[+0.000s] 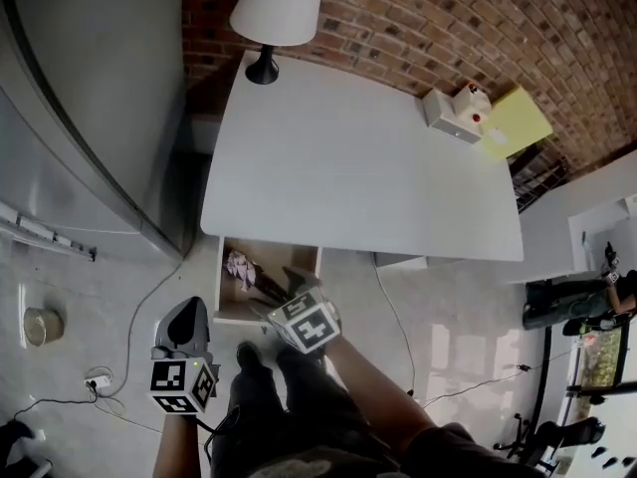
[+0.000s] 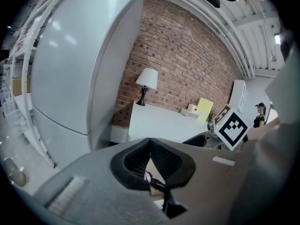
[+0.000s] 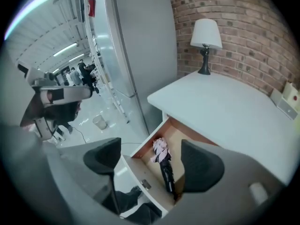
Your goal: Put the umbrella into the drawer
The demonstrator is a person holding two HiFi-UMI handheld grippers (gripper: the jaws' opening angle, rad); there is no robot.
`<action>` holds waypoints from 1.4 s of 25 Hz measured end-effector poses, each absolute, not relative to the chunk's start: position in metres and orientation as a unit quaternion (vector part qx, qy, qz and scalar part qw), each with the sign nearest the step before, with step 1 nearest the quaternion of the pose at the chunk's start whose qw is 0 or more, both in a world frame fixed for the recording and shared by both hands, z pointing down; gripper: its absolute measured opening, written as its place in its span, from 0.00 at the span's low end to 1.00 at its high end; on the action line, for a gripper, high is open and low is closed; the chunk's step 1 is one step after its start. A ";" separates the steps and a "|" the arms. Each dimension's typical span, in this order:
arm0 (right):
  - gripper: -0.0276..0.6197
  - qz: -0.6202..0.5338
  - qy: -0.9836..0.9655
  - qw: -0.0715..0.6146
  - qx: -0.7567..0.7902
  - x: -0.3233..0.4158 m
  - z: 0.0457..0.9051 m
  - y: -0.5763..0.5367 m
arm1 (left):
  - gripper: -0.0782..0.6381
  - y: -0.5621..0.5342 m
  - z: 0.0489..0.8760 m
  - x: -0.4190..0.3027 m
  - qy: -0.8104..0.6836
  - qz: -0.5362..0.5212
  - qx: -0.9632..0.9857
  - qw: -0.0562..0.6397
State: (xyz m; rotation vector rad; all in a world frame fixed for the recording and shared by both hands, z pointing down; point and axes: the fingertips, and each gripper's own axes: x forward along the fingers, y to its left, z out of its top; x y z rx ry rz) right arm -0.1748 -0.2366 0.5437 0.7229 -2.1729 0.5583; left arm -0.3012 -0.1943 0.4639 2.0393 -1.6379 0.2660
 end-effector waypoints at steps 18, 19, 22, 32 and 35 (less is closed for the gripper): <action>0.25 0.242 -0.858 0.293 0.346 -0.083 0.428 -0.225 | 0.12 -0.181 0.395 -0.216 -0.598 0.075 0.766 0.224; 0.19 0.237 -0.859 0.285 0.353 -0.075 0.422 -0.224 | 0.12 -0.177 0.392 -0.209 -0.599 0.075 0.766 0.221; 0.05 0.240 -0.863 0.258 0.362 -0.048 0.405 -0.215 | 0.12 -0.163 0.383 -0.182 -0.597 0.079 0.770 0.212; 0.05 0.212 -0.870 0.245 0.371 0.043 0.375 -0.160 | 0.12 -0.109 0.361 -0.090 -0.584 0.082 0.785 0.189; 0.05 0.200 -0.873 0.235 0.378 0.064 0.368 -0.145 | 0.12 -0.096 0.353 -0.074 -0.584 0.082 0.789 0.172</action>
